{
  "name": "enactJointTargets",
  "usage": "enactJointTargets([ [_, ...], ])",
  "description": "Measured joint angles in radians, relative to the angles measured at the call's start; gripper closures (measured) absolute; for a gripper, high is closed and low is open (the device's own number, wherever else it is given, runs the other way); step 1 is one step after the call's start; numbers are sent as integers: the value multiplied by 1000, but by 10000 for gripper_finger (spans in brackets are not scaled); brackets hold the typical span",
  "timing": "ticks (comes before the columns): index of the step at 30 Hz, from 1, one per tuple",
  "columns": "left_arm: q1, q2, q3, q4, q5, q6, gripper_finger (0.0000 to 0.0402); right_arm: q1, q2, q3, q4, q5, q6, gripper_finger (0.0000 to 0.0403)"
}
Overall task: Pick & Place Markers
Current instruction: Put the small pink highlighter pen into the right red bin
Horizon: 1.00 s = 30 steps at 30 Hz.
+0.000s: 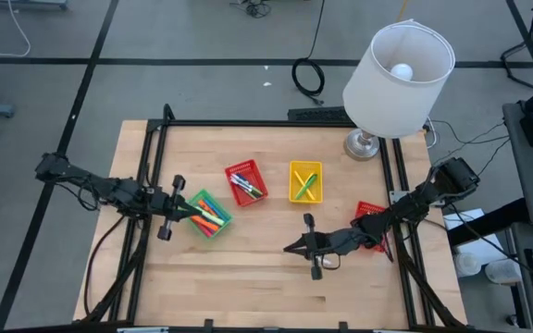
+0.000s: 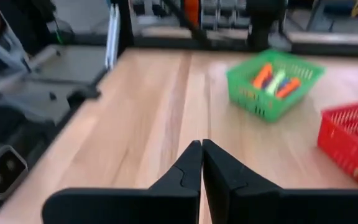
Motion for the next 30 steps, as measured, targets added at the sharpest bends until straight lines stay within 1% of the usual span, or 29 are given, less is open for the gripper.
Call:
enactJointTargets([
  [2,0,-42,-1,-50,-5,0,399,-3,-7,33,-110,0,29,402],
  [3,0,-62,-1,-77,-9,0,399,-3,-11,66,-201,1,56,402],
  [5,0,-97,-1,-122,-25,-4,399,12,-9,171,-420,8,101,402],
  [7,0,-125,-2,-160,-40,-11,398,49,9,295,-677,49,152,402],
  [9,0,-151,-2,-186,-56,-17,398,78,45,430,-918,55,249,402],
  [11,0,-157,-2,-177,-77,-27,397,96,77,543,-1150,32,391,402],
  [13,0,-156,-2,-175,-84,-30,397,102,110,627,-1319,-8,508,403],
  [15,0,-150,-2,-159,-84,-26,397,103,144,662,-1390,-31,548,403],
  [18,0,-145,-2,-153,-83,-31,397,104,191,663,-1436,-41,557,403],
  [21,0,-145,-2,-150,-79,-54,396,102,231,663,-1444,-86,571,403],
  [23,0,-145,-2,-151,-77,-57,396,101,258,663,-1453,-88,597,397],
  [26,0,-145,-2,-151,-77,-55,396,90,283,663,-1457,-116,631,367],
  [30,0,-145,-2,-152,-77,-69,396,74,301,663,-1466,-172,666,304],
])
